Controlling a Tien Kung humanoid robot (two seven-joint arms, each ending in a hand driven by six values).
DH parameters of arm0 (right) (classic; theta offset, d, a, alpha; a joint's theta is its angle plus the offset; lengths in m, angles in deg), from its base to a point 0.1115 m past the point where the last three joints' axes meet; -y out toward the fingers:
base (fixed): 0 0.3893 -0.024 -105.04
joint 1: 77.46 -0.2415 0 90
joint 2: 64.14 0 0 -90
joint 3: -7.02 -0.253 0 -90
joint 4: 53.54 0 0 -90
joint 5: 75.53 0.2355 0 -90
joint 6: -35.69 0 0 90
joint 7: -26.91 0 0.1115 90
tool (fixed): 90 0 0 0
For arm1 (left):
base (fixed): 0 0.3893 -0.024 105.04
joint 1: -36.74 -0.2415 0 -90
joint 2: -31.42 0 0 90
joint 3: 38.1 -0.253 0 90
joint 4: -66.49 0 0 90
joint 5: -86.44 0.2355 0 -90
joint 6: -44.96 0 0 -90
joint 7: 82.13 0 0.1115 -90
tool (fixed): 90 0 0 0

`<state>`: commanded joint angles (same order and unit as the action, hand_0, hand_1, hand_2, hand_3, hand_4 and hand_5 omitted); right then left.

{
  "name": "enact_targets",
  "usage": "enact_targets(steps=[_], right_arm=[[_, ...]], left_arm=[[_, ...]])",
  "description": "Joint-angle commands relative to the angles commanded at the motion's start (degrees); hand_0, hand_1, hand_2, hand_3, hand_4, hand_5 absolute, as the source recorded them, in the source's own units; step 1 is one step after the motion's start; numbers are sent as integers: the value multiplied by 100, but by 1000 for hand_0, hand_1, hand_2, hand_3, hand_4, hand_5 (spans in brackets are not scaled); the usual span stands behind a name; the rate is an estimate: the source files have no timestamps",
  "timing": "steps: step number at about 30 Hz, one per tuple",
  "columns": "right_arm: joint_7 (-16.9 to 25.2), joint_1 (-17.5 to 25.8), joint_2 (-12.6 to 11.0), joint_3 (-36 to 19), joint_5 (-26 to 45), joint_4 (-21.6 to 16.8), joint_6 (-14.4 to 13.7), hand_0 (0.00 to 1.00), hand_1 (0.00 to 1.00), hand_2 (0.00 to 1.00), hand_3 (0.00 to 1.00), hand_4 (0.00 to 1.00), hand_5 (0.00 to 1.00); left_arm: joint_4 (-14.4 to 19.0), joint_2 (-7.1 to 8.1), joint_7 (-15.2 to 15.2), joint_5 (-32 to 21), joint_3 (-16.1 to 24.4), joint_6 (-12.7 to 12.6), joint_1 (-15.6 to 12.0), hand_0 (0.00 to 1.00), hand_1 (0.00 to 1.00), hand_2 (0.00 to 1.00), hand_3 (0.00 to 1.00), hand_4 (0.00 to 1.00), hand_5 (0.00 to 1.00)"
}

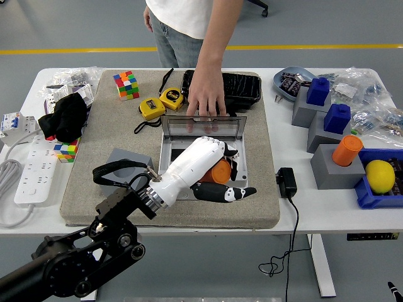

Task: Fetch the battery,place it into the box,close the lid of the box

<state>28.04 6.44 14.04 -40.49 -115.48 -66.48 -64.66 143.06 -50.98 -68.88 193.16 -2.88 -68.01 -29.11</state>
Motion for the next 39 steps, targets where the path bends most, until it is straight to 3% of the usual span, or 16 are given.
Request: enact_targets(steps=[7, 20, 28, 37, 38, 39], right_arm=[[1, -13, -15, 61, 24, 2, 6, 673, 588, 602, 653, 998, 998], [-1, -10, -21, 149, 49, 2, 6, 673, 588, 602, 652, 998, 998], [5, -31, -33, 150, 50, 1, 5, 673, 588, 602, 652, 998, 998], [0, -33, -24, 149, 43, 5, -3, 673, 588, 602, 652, 998, 998], [0, -36, -24, 149, 42, 4, -2, 673, 588, 601, 652, 998, 998], [0, -39, -25, 147, 38, 2, -1, 673, 588, 601, 652, 998, 998]], left_arm=[[-672, -175, 146, -155, -183, -178, 344, 42, 2, 4, 2, 872, 495], [-1750, -566, 307, -289, -108, -366, 756, 48, 2, 4, 2, 872, 501], [-2058, -679, 349, -282, -75, -398, 896, 51, 2, 5, 2, 871, 505], [-2149, -709, 392, -207, -54, -401, 926, 55, 2, 9, 2, 881, 531], [-2156, -715, 397, -201, -51, -406, 931, 62, 2, 13, 2, 925, 602], [-2166, -721, 397, -196, -48, -405, 937, 62, 2, 13, 2, 925, 602]])
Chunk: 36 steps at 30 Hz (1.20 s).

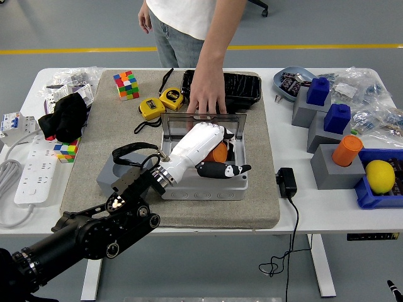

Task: Fetch the battery,place it into the box,close the lid of the box

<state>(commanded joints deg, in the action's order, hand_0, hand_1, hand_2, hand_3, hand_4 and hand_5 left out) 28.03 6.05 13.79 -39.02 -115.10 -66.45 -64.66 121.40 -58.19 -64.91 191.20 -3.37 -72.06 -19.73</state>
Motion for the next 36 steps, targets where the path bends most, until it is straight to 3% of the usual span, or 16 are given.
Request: enact_targets(steps=[4, 5, 9, 22, 23, 28, 29, 34, 35, 36], right_arm=[[3, -15, -3, -4, 2, -3, 6, 673, 588, 601, 652, 998, 998], [4, -15, -5, -3, 4, -1, 5, 673, 588, 602, 652, 998, 998], [7, -9, -10, -3, 5, 3, 4, 673, 588, 602, 652, 998, 998], [5, -8, -9, -3, 0, -7, 11, 673, 589, 602, 651, 998, 998], [6, -6, -11, 1, 3, -5, 11, 673, 589, 602, 652, 998, 998], [17, 17, -23, 16, 18, 5, 7, 673, 589, 602, 652, 998, 998], [18, 19, -24, 17, 18, 5, 7, 673, 589, 601, 652, 998, 998], [16, 20, -25, 3, 7, -3, 14, 673, 589, 601, 652, 998, 998], [15, 19, -23, 7, 6, -3, 14, 672, 589, 601, 652, 998, 998], [15, 18, -21, 5, 5, -3, 14, 672, 589, 601, 652, 998, 998]], left_arm=[[-180, -39, 74, -9, -8, -84, 55, 62, 2, 13, 2, 925, 602], [-250, -39, 102, -7, 2, -105, 69, 63, 2, 15, 7, 979, 688], [-462, -39, 156, 5, 34, -125, 111, 63, 2, 15, 7, 979, 688], [-407, -39, 209, 121, 89, -109, 71, 86, 8, 42, 25, 984, 670], [-409, -39, 209, 120, 87, -96, 67, 159, 55, 76, 89, 990, 671], [-410, -39, 204, 113, 89, 17, 39, 159, 55, 76, 89, 990, 671], [-408, -39, 204, 117, 90, 24, 35, 379, 250, 145, 260, 998, 693], [-408, -39, 197, 147, 106, 69, 21, 379, 250, 145, 260, 998, 693], [-406, -39, 191, 164, 115, 91, 21, 587, 485, 384, 442, 998, 701], [-400, -39, 183, 187, 124, 119, 23, 587, 485, 384, 442, 998, 701]])
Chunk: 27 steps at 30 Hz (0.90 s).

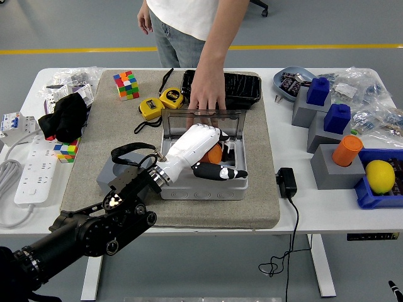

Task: Fetch the battery,place it into the box,close the lid of the box

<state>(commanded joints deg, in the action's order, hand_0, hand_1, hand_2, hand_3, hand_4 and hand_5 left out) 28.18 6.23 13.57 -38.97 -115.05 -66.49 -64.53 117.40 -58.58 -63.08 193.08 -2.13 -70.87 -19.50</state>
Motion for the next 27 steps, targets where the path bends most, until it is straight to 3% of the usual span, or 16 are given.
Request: enact_targets(steps=[4, 5, 16, 17, 22, 23, 27], right_arm=[[1, -1, 0, 0, 3, 5, -6, 672, 589, 601, 652, 998, 998], [2, -3, -2, -1, 4, 6, -7, 672, 589, 602, 652, 998, 998], [-5, -11, 6, -31, -12, 4, -15, 673, 589, 602, 652, 998, 998], [-6, -15, 6, -37, -14, 3, -15, 673, 589, 602, 652, 998, 998], [-4, -16, 8, -81, -29, 3, -19, 673, 589, 602, 652, 998, 998], [-2, -11, 8, -96, -33, 4, -21, 673, 589, 602, 652, 998, 998], [-1, 4, 13, -129, -43, 8, -27, 673, 589, 602, 652, 998, 998]], left_arm=[[8, 0, -1, 54, 24, 40, 5, 587, 485, 384, 442, 998, 701], [7, 0, 1, 66, 33, 38, 6, 736, 631, 559, 522, 998, 712], [230, 36, 20, 151, 26, 10, -22, 756, 649, 567, 535, 998, 721], [293, 55, 16, 163, 23, 10, -31, 589, 500, 460, 500, 998, 732], [783, 246, -83, 270, -29, 96, -125, 589, 500, 460, 500, 998, 732], [953, 308, -161, 296, -9, 211, -168, 380, 271, 303, 367, 998, 740], [1520, 503, -515, 381, 110, 761, -312, 380, 271, 303, 367, 998, 740]])
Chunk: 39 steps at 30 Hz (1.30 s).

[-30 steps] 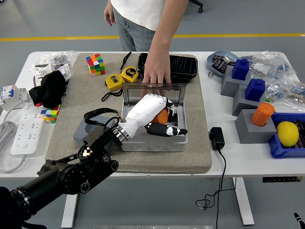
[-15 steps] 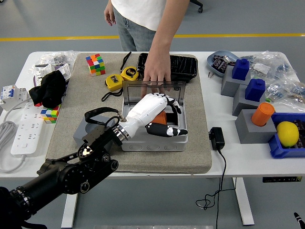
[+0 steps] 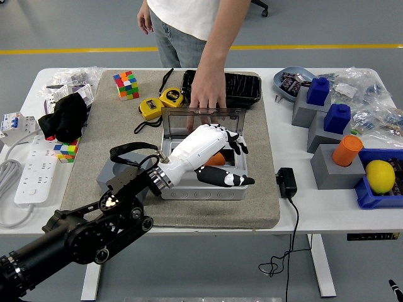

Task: Fetch the battery,place it into the box,close the lid of the box

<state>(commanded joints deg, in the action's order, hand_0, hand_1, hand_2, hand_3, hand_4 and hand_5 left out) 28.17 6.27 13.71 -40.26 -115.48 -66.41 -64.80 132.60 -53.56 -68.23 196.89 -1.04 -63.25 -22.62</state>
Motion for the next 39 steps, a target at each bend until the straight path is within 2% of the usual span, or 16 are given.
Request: enact_targets(steps=[1, 2, 6, 7, 12, 14, 15, 19, 20, 22, 25, 26, 32, 33, 38, 39], right_arm=[[0, 2, 1, -8, -4, 0, -1, 673, 589, 602, 652, 998, 998], [0, 3, 2, -13, -5, 0, -2, 673, 589, 602, 653, 998, 998], [-2, 3, 9, -46, -21, -3, 2, 673, 589, 602, 653, 998, 998], [-3, 0, 11, -50, -25, -4, 3, 673, 589, 602, 653, 998, 998], [-2, 0, 21, -57, -24, -2, 2, 673, 589, 602, 652, 998, 998], [0, 1, 22, -55, -21, -1, 3, 673, 589, 602, 652, 998, 998], [0, 1, 23, -50, -18, 0, 4, 673, 589, 602, 652, 998, 998], [-1, -2, 25, -29, -14, -2, 8, 673, 589, 602, 652, 998, 998], [-1, -3, 24, -21, -11, -2, 10, 673, 589, 601, 653, 998, 998], [0, -4, 22, -11, -5, -2, 13, 673, 589, 601, 653, 998, 998], [2, -8, 15, 9, 2, -2, 15, 673, 589, 601, 653, 998, 998], [2, -8, 13, 10, 2, -2, 16, 673, 589, 602, 653, 998, 998], [6, 0, 5, 31, 18, 4, 18, 673, 589, 602, 653, 998, 998], [6, 0, 4, 35, 19, 2, 21, 672, 589, 602, 653, 998, 998], [2, -5, -3, 61, 24, -1, 29, 672, 589, 602, 653, 998, 998], [2, -5, -4, 66, 26, -1, 29, 673, 588, 601, 653, 998, 998]], left_arm=[[180, 48, -112, 23, 55, 180, -44, 380, 271, 303, 367, 998, 740], [315, 73, -199, 21, 91, 346, -70, 297, 158, 224, 281, 998, 732], [989, 236, -744, -492, 336, 1211, -196, 297, 158, 224, 281, 998, 732], [1223, 268, -981, -752, 476, 1472, -244, 297, 158, 224, 281, 998, 732], [1904, 173, -1861, -1955, 1180, 2688, -359, 293, 179, 226, 282, 998, 731], [1978, 106, -1836, -2402, 1425, 3027, -354, 293, 179, 226, 282, 998, 731], [1997, 70, -1737, -2626, 1543, 2997, -344, 336, 512, 471, 488, 998, 725], [1948, -56, -1196, -3594, 1935, 2207, -260, 336, 512, 471, 488, 998, 725], [1914, -71, -1096, -3872, 1999, 1984, -231, 633, 705, 661, 613, 998, 720], [1845, -75, -980, -4109, 2047, 1700, -184, 633, 705, 661, 613, 998, 720], [1737, -72, -891, -3684, 2055, 1441, -123, 633, 705, 661, 613, 998, 720], [1655, -69, -853, -3425, 2032, 1337, -85, 924, 865, 807, 744, 998, 725], [1151, -63, -729, -1989, 1870, 1092, 104, 924, 865, 807, 744, 998, 725], [1020, -69, -718, -1766, 1846, 1066, 156, 998, 991, 922, 832, 998, 789], [433, -61, -927, -550, 1680, 1162, 393, 998, 991, 922, 832, 998, 789], [342, -61, -1033, -290, 1657, 1248, 426, 998, 998, 998, 912, 998, 998]])
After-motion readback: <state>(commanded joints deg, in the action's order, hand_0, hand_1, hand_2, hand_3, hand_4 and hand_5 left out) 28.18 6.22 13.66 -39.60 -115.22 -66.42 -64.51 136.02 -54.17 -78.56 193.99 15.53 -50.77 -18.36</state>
